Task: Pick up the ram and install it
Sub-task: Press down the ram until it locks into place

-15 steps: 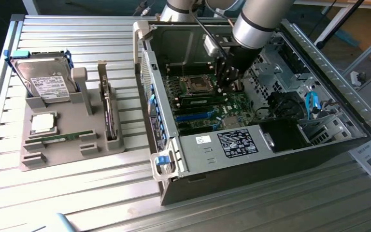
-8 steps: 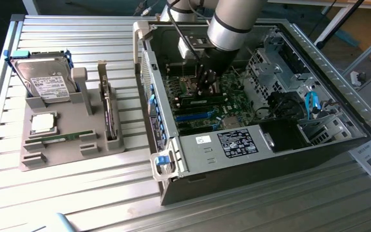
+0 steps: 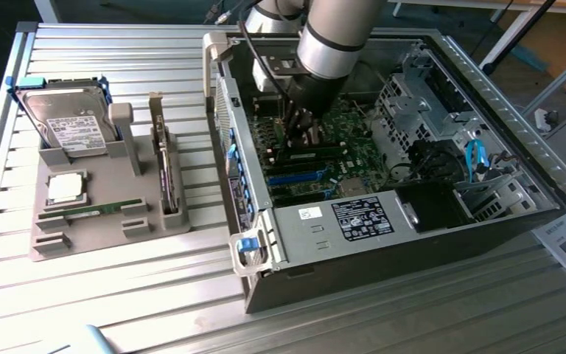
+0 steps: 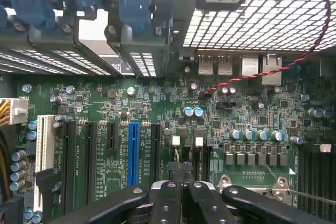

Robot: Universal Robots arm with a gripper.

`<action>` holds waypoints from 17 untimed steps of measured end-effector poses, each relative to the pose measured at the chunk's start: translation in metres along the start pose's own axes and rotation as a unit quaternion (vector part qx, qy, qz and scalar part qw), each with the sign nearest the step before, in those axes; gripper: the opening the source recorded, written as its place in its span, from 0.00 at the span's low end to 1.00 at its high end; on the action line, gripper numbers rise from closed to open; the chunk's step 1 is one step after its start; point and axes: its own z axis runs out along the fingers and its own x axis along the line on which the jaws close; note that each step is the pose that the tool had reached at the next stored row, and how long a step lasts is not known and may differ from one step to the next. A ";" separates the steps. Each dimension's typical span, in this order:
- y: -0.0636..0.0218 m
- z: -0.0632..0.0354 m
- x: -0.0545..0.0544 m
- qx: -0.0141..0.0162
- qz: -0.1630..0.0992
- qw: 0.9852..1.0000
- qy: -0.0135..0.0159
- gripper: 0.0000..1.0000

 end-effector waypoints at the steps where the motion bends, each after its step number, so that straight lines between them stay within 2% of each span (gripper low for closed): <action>1: 0.0002 0.0005 0.000 0.000 0.000 1.000 0.000 0.10; 9: 0.0015 0.0047 0.000 0.000 0.000 1.000 0.000 0.10; 14: 0.0013 0.0083 0.000 0.000 0.000 1.000 -0.002 0.10; 16: 0.0013 0.0076 0.000 0.000 0.000 1.000 -0.002 0.10; 17: 0.0014 0.0036 0.000 0.001 0.000 1.000 -0.003 0.10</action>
